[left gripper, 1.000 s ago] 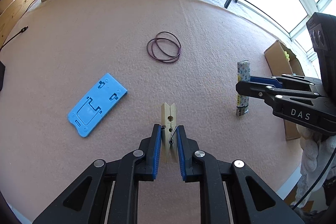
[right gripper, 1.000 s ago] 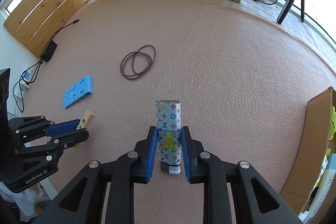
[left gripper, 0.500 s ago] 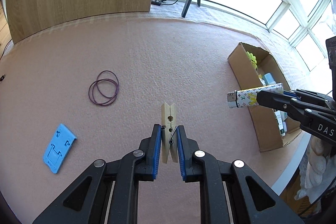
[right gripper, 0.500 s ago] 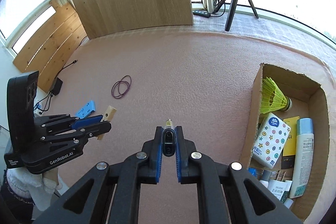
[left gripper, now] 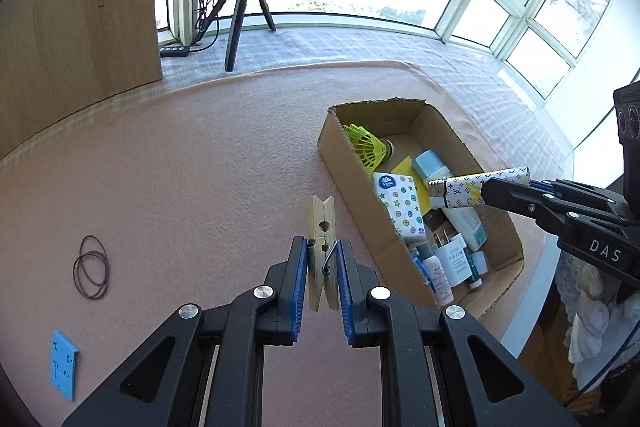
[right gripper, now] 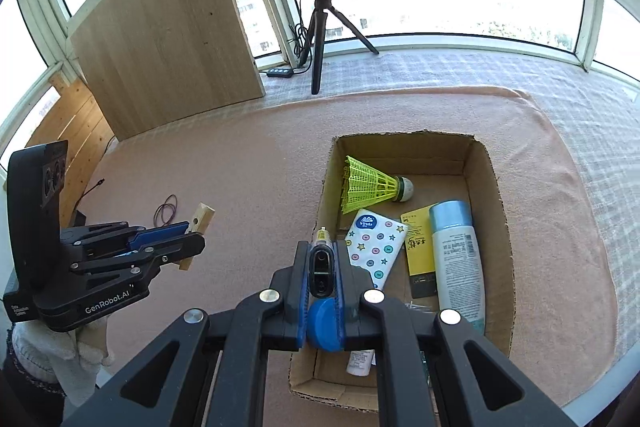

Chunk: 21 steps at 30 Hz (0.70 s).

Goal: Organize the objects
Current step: 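Lower the clothespin and tube into the box and open both grippers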

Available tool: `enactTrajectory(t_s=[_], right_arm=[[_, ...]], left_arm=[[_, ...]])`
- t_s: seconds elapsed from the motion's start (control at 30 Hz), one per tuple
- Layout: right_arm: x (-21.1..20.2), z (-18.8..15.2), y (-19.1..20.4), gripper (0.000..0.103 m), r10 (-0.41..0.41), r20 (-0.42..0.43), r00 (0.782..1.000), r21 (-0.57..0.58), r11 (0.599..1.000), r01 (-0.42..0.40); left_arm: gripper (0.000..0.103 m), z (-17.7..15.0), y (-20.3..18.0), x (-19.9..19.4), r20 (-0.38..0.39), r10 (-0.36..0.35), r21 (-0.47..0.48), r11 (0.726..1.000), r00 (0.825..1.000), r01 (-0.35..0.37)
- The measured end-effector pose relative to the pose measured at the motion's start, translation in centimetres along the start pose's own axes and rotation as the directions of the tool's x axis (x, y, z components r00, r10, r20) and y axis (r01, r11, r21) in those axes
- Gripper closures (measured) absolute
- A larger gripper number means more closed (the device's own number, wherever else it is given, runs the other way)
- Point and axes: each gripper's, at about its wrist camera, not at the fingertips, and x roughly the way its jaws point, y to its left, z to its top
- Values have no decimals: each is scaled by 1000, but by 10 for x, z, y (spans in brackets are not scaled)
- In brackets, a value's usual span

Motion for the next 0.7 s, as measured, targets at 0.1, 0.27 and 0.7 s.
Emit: enactTrajectory(t_s=[0.1, 0.27, 0.7], right_arm=[[-6, -2, -21, 93, -31, 8, 999, 37, 999, 31], [-11, -9, -47, 93, -59, -1, 998, 71, 996, 59], [-9, -25, -77, 93, -53, -36, 998, 118, 991, 57]], left_arm=[[87, 10, -20, 14, -6, -19, 30, 999, 1000, 19], [87, 27, -47, 40, -22, -37, 73, 997, 999, 38], [87, 44, -96, 81, -63, -46, 139, 989, 997, 54]])
